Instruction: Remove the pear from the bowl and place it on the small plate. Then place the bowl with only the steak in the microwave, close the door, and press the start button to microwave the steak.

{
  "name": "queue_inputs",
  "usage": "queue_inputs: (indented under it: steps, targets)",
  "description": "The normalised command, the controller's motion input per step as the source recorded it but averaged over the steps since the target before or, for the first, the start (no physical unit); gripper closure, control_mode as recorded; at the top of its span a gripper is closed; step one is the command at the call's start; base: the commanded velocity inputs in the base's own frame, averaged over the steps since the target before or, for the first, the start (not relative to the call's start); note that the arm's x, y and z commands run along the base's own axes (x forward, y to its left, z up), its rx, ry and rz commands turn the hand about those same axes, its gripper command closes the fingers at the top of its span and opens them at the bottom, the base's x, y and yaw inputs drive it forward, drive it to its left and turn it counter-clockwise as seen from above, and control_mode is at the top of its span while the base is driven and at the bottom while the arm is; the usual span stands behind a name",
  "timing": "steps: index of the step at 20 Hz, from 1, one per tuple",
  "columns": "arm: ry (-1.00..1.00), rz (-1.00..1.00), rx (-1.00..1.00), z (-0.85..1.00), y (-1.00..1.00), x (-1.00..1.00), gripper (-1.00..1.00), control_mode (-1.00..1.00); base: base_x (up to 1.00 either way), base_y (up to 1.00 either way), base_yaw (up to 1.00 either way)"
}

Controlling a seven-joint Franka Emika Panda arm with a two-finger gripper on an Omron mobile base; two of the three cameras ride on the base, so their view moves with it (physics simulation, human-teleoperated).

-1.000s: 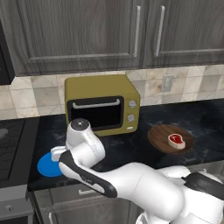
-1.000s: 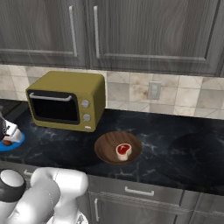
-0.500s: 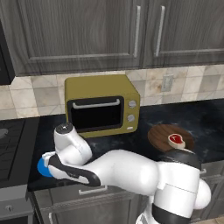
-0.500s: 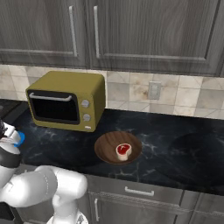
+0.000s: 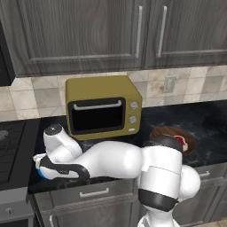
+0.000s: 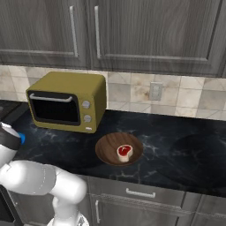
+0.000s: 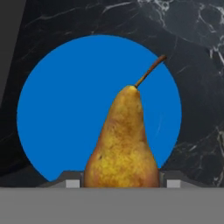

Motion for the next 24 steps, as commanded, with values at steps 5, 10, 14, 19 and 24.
queue_inputs:
  steps: [5,10,14,19,24]
  targets:
    - [0.00,0.00,0.00,-0.29,0.01,0.09,1.00,-1.00,0.00,0.00,0.00]
    - [-0.06,0.01,0.00,-0.10,-0.18,0.00,-1.00,-1.00,0.00,0.00,0.00]
    - [-0.04,0.00,0.00,0.00,-0.16,0.00,-1.00,-1.00,0.00,0.00,0.00]
    - [-0.01,0.03,0.00,0.23,-0.01,-0.20,-1.00,-1.00,0.00,0.00,0.00]
    - [0.00,0.02,0.00,0.47,-0.22,-0.32,-1.00,-1.00,0.00,0.00,0.00]
